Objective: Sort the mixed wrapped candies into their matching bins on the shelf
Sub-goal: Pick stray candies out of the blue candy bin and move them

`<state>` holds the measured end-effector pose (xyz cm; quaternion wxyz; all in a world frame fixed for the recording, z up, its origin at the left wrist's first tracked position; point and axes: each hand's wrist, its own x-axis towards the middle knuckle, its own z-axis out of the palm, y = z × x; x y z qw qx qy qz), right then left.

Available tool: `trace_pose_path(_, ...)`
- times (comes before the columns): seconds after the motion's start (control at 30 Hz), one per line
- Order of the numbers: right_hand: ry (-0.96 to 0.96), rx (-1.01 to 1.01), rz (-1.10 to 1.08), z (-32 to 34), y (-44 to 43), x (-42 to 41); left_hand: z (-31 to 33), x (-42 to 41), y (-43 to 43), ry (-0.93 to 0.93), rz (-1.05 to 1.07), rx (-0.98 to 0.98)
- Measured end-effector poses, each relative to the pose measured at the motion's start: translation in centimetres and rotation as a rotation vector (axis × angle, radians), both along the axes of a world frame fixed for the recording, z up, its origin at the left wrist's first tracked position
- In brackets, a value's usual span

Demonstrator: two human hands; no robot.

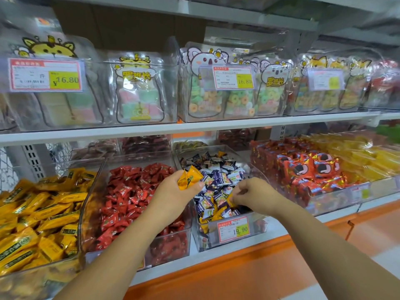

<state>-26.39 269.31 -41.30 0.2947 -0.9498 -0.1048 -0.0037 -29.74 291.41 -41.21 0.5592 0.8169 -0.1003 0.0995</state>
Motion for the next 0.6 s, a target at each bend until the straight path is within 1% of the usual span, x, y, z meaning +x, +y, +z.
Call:
trace_pose_path(0.17,-0.156,0.119,-0.088,1.3,0.0,-0.1,0.1,0.1,0.0,-0.001,-0.008,-0.029)
trace_pose_path(0.27,-0.227,0.249,-0.053,2.7,0.8,-0.7,0.6,-0.4,-0.1,-0.003,-0.071,-0.057)
trace_pose_path(0.33,-0.196,0.393,0.018,3.6,2.0,-1.3,0.8,-0.3,-0.3,-0.006,-0.093,-0.047)
trace_pose_path(0.4,-0.113,0.515,0.105,4.1,3.4,-2.0,0.8,-0.1,-0.4,-0.018,-0.093,-0.027)
trace_pose_path(0.5,-0.028,0.593,0.171,4.1,4.7,-2.7,0.8,0.0,-0.3,-0.042,-0.067,-0.01)
trace_pose_path(0.57,0.034,0.648,0.167,4.1,4.3,-2.4,0.8,0.0,0.2,-0.036,-0.054,-0.028)
trace_pose_path(0.6,0.033,0.588,0.141,3.9,3.7,-2.0,0.8,0.1,0.5,-0.024,-0.047,-0.047)
